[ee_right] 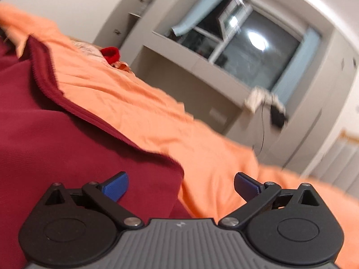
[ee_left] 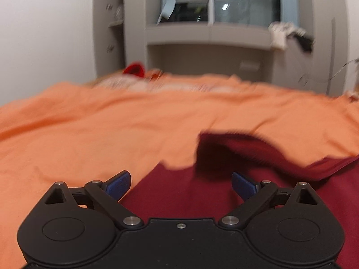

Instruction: Fold small clothes

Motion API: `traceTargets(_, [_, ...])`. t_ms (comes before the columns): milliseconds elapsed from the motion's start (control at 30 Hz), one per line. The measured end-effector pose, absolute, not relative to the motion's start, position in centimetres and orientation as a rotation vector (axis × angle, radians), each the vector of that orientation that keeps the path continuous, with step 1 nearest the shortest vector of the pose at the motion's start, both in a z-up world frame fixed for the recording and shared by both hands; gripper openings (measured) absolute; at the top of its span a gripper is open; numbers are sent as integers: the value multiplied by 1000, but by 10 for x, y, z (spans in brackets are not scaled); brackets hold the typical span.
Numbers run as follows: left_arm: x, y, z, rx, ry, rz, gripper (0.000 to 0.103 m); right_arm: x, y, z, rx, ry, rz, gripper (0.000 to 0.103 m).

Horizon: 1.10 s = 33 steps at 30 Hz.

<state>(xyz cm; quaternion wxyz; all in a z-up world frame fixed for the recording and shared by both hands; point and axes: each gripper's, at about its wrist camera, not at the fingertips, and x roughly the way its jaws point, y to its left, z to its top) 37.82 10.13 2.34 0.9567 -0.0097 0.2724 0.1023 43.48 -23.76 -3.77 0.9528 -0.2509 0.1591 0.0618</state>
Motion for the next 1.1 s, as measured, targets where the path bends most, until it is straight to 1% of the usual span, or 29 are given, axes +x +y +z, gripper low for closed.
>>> traceTargets(100, [384, 114, 15, -66, 606, 233, 96, 440, -257, -35, -399, 386, 106, 102])
traceTargets(267, [381, 125, 15, -122, 605, 239, 97, 444, -278, -32, -290, 439, 110, 103])
traceTargets(433, [375, 119, 21, -91, 546, 184, 97, 436, -279, -32, -319, 428, 115, 103])
traceTargets(500, [372, 114, 28, -74, 509, 139, 101, 433, -281, -33, -315, 427, 122, 103])
traceTargets(600, [381, 113, 38, -28, 456, 55, 102, 444, -279, -27, -274, 435, 190, 103])
traceTargets(667, [392, 115, 40, -16, 465, 6, 102, 446, -286, -20, -211, 428, 272, 102])
traceTargets(733, [402, 121, 36, -64, 509, -44, 101, 449, -295, -12, -131, 424, 335, 96])
traceTargets(767, [408, 124, 33, -90, 534, -59, 98, 451, -297, -11, -102, 435, 344, 91])
traceTargets(800, [413, 128, 29, -111, 560, -63, 94, 455, -299, -9, -69, 452, 351, 84])
traceTargets(833, [418, 130, 26, -132, 584, -55, 92, 458, -301, -9, -41, 468, 358, 79])
traceTargets(867, [422, 134, 23, -156, 599, -49, 87, 462, -303, -10, -16, 486, 367, 67])
traceTargets(900, [427, 138, 21, -189, 609, -50, 79, 466, -305, -12, 2, 508, 372, 54])
traceTargets(933, [430, 143, 18, -224, 615, -56, 73, 468, -306, -13, 13, 522, 374, 49])
traceTargets(967, [434, 148, 16, -264, 620, -68, 61, 470, -308, -15, 27, 535, 378, 44])
traceTargets(1000, [437, 154, 12, -295, 627, -84, 44, 470, -310, -16, 41, 538, 387, 38])
traceTargets(1033, [440, 157, 10, -319, 638, -100, 34, 470, -313, -17, 51, 537, 398, 33])
traceTargets(1067, [443, 157, 7, -327, 653, -107, 18, 469, -314, -16, 56, 533, 406, 24])
traceTargets(1100, [445, 155, 5, -323, 664, -108, 9, 467, -315, -16, 59, 525, 406, 20])
